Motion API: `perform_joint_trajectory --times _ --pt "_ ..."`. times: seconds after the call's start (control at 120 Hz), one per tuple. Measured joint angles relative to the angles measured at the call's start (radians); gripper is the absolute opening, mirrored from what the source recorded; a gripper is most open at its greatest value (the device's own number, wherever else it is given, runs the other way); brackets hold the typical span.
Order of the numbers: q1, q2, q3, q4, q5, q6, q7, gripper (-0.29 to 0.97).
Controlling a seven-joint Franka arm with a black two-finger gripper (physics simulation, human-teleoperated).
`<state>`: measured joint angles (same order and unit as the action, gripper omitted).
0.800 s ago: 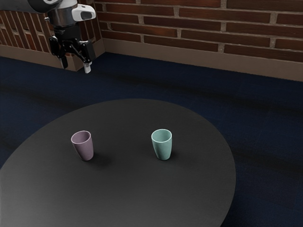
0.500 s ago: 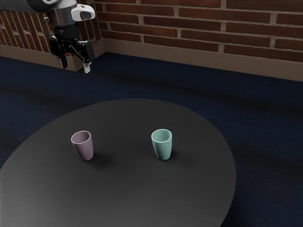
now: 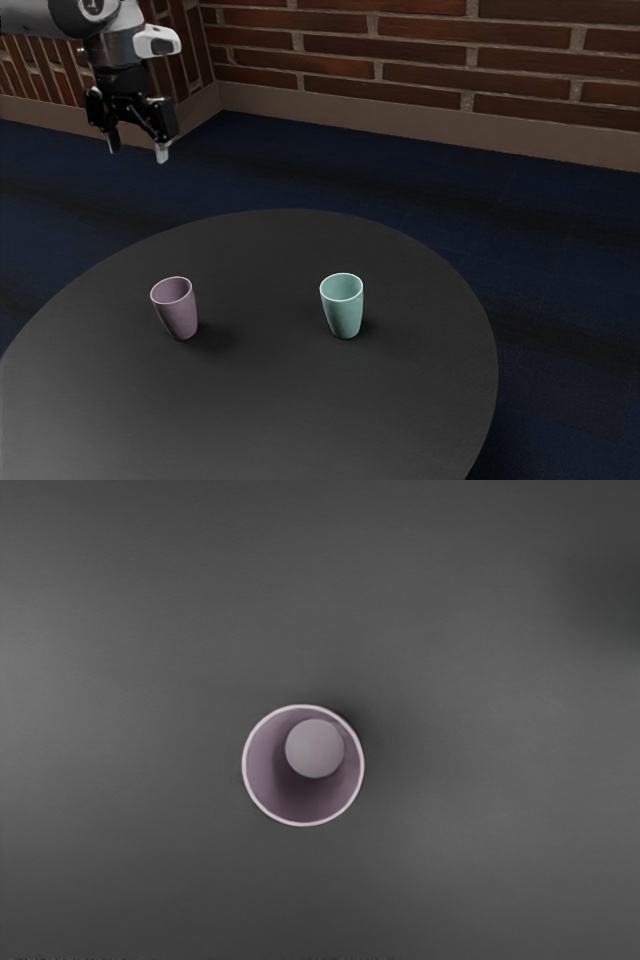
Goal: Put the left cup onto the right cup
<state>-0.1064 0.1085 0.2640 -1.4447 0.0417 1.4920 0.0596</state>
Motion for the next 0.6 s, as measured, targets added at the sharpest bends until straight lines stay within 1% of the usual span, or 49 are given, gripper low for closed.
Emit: perform_joint_trajectory --times 0.225,0.433,0.6 --pt "-0.001 0.012 0.054 -0.048 -0.004 0.048 0.043 0.68" --pt "0.003 0.037 0.080 -0.077 -0.009 0.094 0.073 0.68" --pt "0.003 0.074 0.094 -0.080 -0.028 0.127 0.088 0.68"
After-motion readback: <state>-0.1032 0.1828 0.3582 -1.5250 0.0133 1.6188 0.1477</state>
